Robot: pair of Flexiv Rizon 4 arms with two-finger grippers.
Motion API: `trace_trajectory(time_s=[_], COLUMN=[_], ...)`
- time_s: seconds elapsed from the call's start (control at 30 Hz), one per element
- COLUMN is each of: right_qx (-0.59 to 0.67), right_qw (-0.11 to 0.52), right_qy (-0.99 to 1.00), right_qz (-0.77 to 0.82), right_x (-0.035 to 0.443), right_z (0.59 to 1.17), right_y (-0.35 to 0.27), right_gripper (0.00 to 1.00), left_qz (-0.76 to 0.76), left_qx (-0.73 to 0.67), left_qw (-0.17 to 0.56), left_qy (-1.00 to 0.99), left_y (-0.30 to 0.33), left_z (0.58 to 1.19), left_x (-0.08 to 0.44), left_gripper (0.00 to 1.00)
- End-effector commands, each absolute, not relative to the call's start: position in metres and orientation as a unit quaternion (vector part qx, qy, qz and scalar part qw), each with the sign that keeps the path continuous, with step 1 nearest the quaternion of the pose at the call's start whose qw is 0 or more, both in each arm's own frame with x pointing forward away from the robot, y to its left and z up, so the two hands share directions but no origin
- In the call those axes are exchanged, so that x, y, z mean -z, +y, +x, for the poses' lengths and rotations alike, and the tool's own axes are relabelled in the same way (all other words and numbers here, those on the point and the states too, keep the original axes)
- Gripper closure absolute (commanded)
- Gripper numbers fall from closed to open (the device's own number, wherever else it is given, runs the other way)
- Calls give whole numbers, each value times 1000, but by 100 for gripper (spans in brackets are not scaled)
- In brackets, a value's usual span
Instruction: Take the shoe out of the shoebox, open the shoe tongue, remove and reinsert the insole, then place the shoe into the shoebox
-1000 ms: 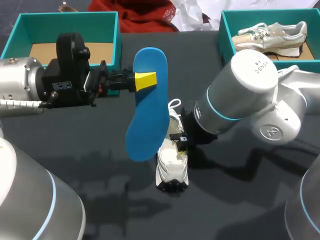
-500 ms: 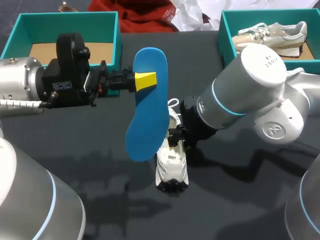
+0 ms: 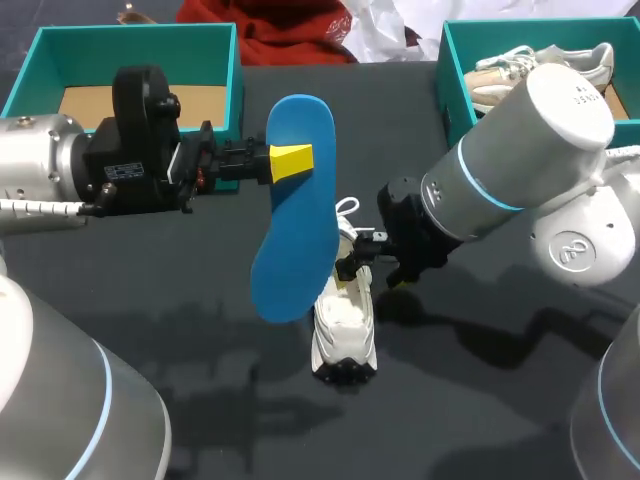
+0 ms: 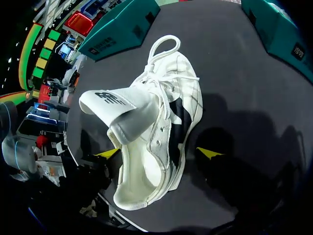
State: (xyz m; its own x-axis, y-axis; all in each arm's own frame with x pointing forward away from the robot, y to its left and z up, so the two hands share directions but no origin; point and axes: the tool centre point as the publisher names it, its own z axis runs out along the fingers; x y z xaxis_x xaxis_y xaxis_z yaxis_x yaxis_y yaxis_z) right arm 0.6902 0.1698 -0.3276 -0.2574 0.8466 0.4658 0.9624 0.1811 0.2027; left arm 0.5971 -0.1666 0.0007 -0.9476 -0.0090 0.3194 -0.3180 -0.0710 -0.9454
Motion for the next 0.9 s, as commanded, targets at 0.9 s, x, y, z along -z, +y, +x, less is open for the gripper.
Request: trace_trajectory(time_s=[0.9], right_qx=[379], right_qw=[274], right_qy=[-661], right_qz=[-587], right_x=[243], right_z=[705], right_y=[128], right_gripper=[0], left_qz=[-77], left_qx=[-775], left_qw=[15], left_qy=[-627], left_y=[-166], left_z=[625], left_x=[-13], left_gripper=[100])
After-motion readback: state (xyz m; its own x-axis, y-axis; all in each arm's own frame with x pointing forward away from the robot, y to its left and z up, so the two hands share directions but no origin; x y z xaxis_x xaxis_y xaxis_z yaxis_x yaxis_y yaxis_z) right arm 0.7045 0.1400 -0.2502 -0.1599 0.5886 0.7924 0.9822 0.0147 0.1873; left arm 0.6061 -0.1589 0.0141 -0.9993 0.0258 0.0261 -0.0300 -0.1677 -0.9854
